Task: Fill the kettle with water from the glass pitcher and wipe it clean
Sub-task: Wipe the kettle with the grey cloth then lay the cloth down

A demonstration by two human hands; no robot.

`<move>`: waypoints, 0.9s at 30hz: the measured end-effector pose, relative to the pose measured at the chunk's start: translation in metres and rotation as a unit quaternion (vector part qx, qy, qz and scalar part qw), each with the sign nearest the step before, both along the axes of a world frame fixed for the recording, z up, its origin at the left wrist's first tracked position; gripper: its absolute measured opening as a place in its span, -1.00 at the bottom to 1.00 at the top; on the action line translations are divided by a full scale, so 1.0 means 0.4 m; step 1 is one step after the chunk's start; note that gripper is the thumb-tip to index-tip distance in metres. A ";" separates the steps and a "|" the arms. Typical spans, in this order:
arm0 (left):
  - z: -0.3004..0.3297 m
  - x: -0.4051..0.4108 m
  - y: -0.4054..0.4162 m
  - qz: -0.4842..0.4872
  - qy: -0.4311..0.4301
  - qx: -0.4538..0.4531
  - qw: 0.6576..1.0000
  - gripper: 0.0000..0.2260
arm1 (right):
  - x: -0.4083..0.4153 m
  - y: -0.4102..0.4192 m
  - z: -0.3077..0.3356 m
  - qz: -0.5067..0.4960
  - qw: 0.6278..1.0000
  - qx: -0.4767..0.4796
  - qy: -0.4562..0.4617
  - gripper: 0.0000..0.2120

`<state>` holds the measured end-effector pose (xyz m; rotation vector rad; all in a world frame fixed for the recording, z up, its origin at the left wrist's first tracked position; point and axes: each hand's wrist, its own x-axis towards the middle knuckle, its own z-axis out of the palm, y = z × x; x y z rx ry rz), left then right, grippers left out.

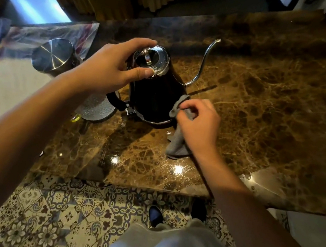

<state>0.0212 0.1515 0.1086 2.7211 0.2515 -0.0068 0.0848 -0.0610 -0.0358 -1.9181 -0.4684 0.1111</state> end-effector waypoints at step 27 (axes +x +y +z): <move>-0.015 -0.010 0.002 0.002 -0.057 0.019 0.998 -0.32 | 0.143 -0.130 0.046 0.161 0.954 0.079 0.239 -0.68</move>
